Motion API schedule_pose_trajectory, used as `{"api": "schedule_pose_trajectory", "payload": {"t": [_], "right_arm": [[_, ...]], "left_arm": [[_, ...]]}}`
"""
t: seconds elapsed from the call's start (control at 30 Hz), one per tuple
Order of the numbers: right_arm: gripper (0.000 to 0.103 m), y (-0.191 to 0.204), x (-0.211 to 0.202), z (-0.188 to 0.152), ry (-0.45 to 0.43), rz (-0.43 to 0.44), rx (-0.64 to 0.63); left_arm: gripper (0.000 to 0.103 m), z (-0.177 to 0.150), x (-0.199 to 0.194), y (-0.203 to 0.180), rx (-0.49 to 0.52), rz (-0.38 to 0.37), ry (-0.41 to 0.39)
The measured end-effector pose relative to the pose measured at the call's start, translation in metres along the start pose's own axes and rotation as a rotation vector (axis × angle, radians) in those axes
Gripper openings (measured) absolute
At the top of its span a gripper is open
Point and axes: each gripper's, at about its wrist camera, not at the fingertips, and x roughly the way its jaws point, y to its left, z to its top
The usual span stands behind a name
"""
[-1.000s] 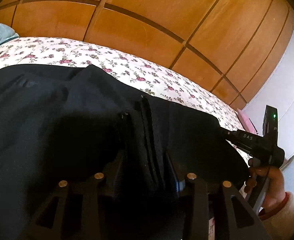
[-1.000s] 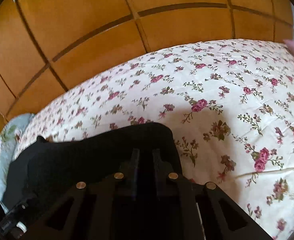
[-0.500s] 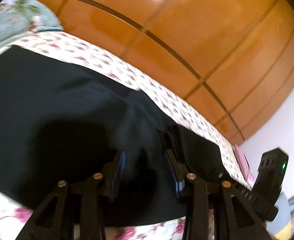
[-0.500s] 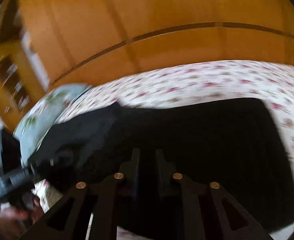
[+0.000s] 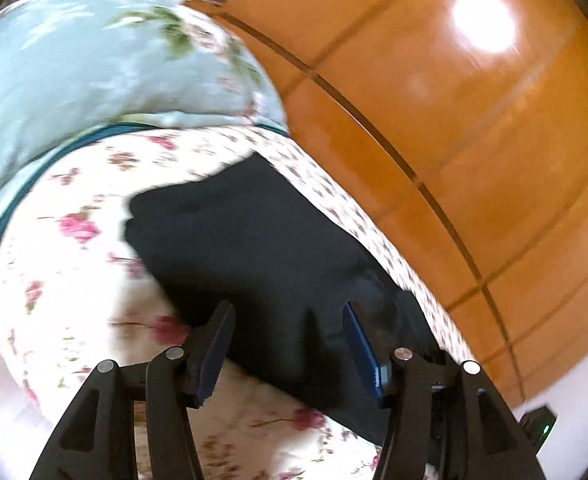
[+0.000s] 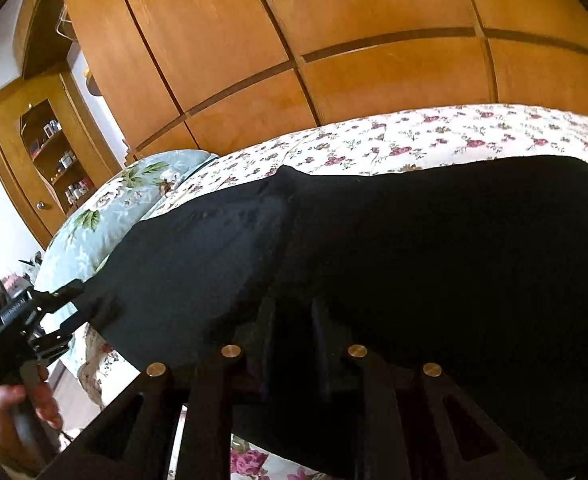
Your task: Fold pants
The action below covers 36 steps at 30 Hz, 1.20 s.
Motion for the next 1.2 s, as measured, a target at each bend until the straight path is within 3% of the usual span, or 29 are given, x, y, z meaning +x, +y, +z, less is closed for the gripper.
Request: {"api": "schedule_pose_trajectory", "payload": {"t": [0.13,0.27,0.47,0.57,0.6,0.67,0.8,0.87,0.97,1.2], "right_arm": [[0.019,-0.002,0.001,0.001,-0.005,0.008,0.015],[0.019,-0.002,0.000,0.000,-0.007,0.010,0.021],[0.019,-0.003,0.000,0.000,-0.010,0.014,0.025],[0.019,-0.003,0.000,-0.001,-0.014,0.014,0.021],[0.019,-0.003,0.000,-0.001,-0.015,0.014,0.021],[0.019,-0.003,0.000,-0.001,-0.017,0.014,0.020],[0.019,-0.002,0.000,-0.001,-0.013,0.009,0.008],[0.020,-0.001,-0.001,0.000,-0.008,0.001,-0.008],[0.026,-0.004,-0.008,0.005,0.004,0.012,0.035],[0.039,-0.024,-0.057,0.015,-0.091,-0.009,0.081]], "left_arm": [[0.065,-0.003,-0.011,0.015,-0.031,0.045,-0.084],[0.065,-0.001,0.008,0.033,-0.113,0.053,-0.020],[0.066,0.016,0.021,0.043,-0.167,-0.015,-0.037],[0.058,0.026,0.029,0.046,-0.190,-0.023,-0.026],[0.052,0.028,0.031,0.045,-0.182,-0.018,-0.025],[0.019,0.030,0.042,0.039,-0.131,0.042,0.016],[0.015,0.032,0.038,0.027,-0.103,0.038,0.007],[0.014,0.036,0.027,0.008,-0.030,0.021,-0.026],[0.014,0.043,0.010,-0.026,0.070,-0.049,-0.071],[0.014,0.041,-0.015,-0.115,0.259,-0.252,-0.124]]}}
